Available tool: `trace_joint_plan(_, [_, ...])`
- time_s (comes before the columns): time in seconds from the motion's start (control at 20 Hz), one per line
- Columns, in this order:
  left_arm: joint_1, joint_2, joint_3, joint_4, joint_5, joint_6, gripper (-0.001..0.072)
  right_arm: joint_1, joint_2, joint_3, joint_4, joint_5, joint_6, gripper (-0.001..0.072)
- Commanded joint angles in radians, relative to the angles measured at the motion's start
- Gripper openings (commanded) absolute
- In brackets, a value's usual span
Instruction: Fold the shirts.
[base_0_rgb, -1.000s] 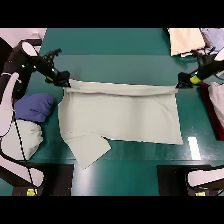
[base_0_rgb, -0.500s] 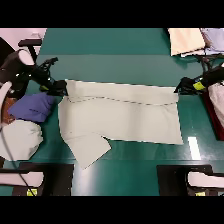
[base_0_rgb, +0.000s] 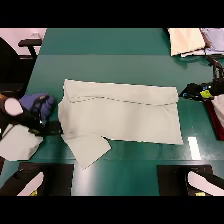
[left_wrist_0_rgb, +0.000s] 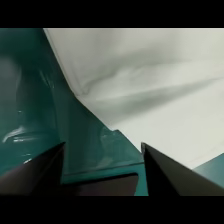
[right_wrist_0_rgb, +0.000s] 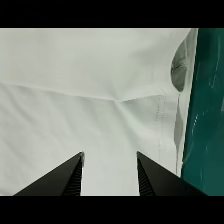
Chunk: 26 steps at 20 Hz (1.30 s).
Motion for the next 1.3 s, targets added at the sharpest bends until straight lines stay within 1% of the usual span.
trace_joint_plan(0.0, [0.000,0.110,-0.159,-0.076,0.038,-0.040,0.0581,-0.001,0.019,-0.021,0.004,-0.006,0.000,0.0388])
trace_joint_plan(0.2, [0.000,0.110,-0.238,-0.148,0.151,-0.040,0.0580,0.000,0.019,-0.021,0.004,-0.005,0.000,0.0387])
trace_joint_plan(0.35, [0.000,0.110,-0.293,-0.192,0.203,-0.039,0.0581,0.000,0.019,-0.021,0.004,-0.005,0.000,0.0387])
trace_joint_plan(0.5, [0.000,0.110,-0.327,-0.288,0.304,0.006,0.0580,0.000,0.019,-0.021,0.004,-0.004,0.000,0.0387])
trace_joint_plan(0.6, [0.000,0.110,-0.328,-0.345,0.336,0.034,0.0579,0.000,0.019,-0.021,0.004,0.005,0.000,0.0387])
trace_joint_plan(0.65, [0.000,0.110,-0.328,-0.353,0.336,0.047,0.0552,0.000,0.019,-0.021,0.003,0.016,0.000,0.0387])
trace_joint_plan(0.7, [0.000,0.110,-0.328,-0.352,0.335,0.046,0.0429,-0.001,0.019,-0.021,0.002,0.035,0.000,0.0387])
trace_joint_plan(0.75, [0.000,0.110,-0.328,-0.353,0.327,0.046,0.0284,-0.010,0.019,-0.021,-0.007,0.062,-0.008,0.0387])
trace_joint_plan(0.8, [0.000,0.110,-0.328,-0.353,0.310,0.047,0.0053,-0.023,0.019,-0.021,-0.008,0.092,-0.018,0.0387])
trace_joint_plan(0.85, [0.000,0.110,-0.327,-0.353,0.294,0.049,0.0033,-0.048,0.019,-0.024,-0.008,0.126,-0.019,0.0387])
trace_joint_plan(0.95, [0.000,0.110,-0.315,-0.351,0.241,0.068,0.0032,-0.116,0.040,-0.079,-0.009,0.175,-0.019,0.0387])
trace_joint_plan(1.05, [0.000,0.110,-0.289,-0.348,0.206,0.087,0.0032,-0.213,0.088,-0.211,-0.018,0.187,-0.019,0.0388])
trace_joint_plan(1.15, [0.000,0.110,-0.262,-0.345,0.204,0.100,0.0032,-0.317,0.138,-0.374,-0.062,0.183,-0.018,0.0391])
trace_joint_plan(1.25, [0.000,0.110,-0.244,-0.346,0.205,0.100,0.0032,-0.415,0.163,-0.521,-0.049,0.169,-0.018,0.0497])
